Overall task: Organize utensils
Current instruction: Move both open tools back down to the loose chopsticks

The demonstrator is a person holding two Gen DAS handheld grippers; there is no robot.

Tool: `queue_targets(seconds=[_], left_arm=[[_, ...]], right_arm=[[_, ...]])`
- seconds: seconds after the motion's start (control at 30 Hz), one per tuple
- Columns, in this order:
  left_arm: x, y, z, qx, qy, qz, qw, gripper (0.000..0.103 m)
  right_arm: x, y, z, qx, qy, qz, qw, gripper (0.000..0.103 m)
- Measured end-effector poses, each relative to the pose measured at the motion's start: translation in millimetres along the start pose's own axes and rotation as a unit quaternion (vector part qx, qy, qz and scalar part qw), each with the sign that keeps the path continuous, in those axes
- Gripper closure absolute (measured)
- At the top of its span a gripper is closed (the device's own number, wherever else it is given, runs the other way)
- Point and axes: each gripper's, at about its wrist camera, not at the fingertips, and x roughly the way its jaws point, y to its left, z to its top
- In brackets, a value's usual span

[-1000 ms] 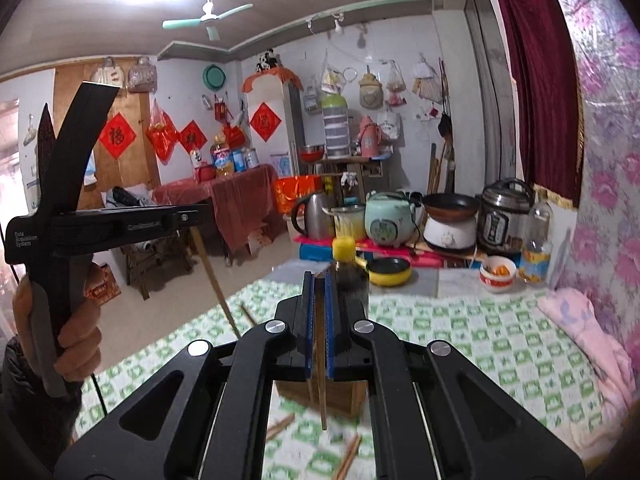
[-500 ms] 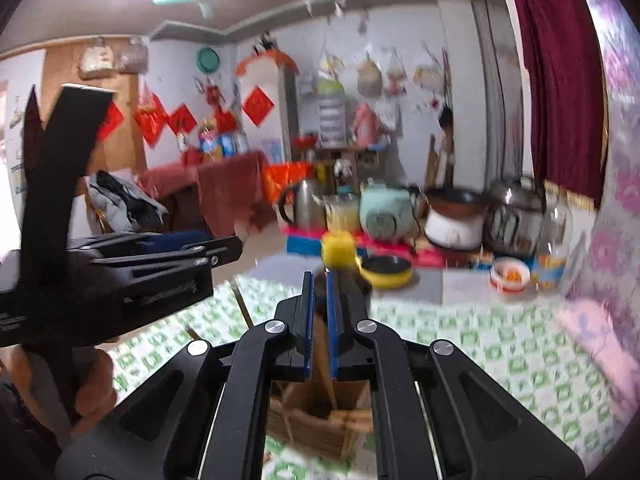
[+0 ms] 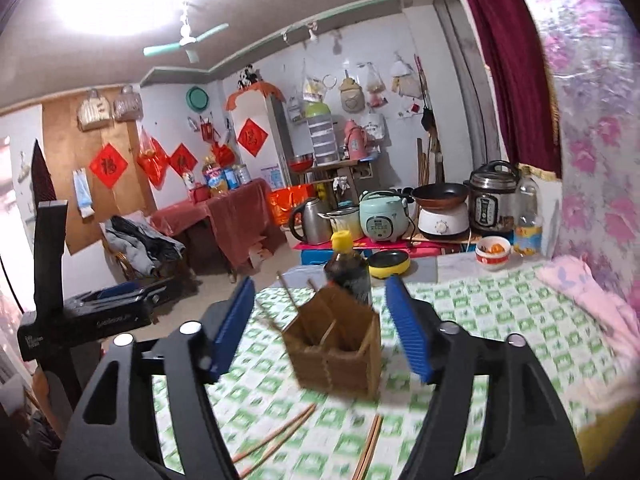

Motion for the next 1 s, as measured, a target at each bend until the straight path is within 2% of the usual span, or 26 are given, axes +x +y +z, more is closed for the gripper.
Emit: queue_targets(seconds=[0.13, 0.17, 0.27, 0.37, 0.5, 0.57, 0.73, 0.8, 0.83, 0.9, 0.93, 1.0], left_arm=[[-64, 7, -54, 0.028, -0.017, 0.048, 0.9983, 0.006], [-73, 8, -63, 0.035, -0.020, 0.054, 0.9977, 0.006], [-83, 10, -87, 0.058, -0.021, 0.057, 0.9965, 0.006], [-59, 16, -103, 0.045, 0.002, 0.054, 0.9975, 0.006], [-5, 28, -130, -0.001, 0.063, 0.029, 0.9976, 0.006], [18, 34, -153, -0.008, 0.090, 0.038, 0.9952, 0.006], [58, 44, -192, 0.000, 0.145, 0.081, 0.9862, 0.006], [64, 49, -195, -0.001, 0.162, 0.093, 0.9824, 0.006], [65, 51, -194, -0.008, 0.160, 0.089, 0.9831, 0.006], [64, 54, -195, -0.013, 0.151, 0.092, 0.9841, 0.006], [68, 55, -197, -0.011, 0.157, 0.100, 0.9825, 0.006], [79, 54, -201, -0.003, 0.192, 0.095, 0.9768, 0.006]], right_arm=[[-51, 4, -29, -0.006, -0.012, 0.005, 1.000, 0.020], [-62, 6, -39, -0.016, -0.015, 0.003, 1.000, 0.015], [-68, 10, -59, -0.058, -0.019, -0.024, 0.998, 0.008], [-45, 7, -84, -0.091, 0.005, -0.082, 0.993, 0.007], [-12, -4, -123, -0.108, 0.063, -0.113, 0.986, 0.007], [-3, -10, -139, -0.117, 0.083, -0.130, 0.981, 0.007], [22, -36, -174, -0.108, 0.142, -0.151, 0.972, 0.007], [30, -43, -182, -0.103, 0.163, -0.158, 0.969, 0.007], [34, -49, -183, -0.089, 0.178, -0.151, 0.968, 0.007], [35, -56, -183, -0.070, 0.181, -0.146, 0.970, 0.007], [36, -58, -183, -0.064, 0.185, -0.141, 0.970, 0.007], [41, -63, -186, -0.050, 0.206, -0.122, 0.970, 0.006]])
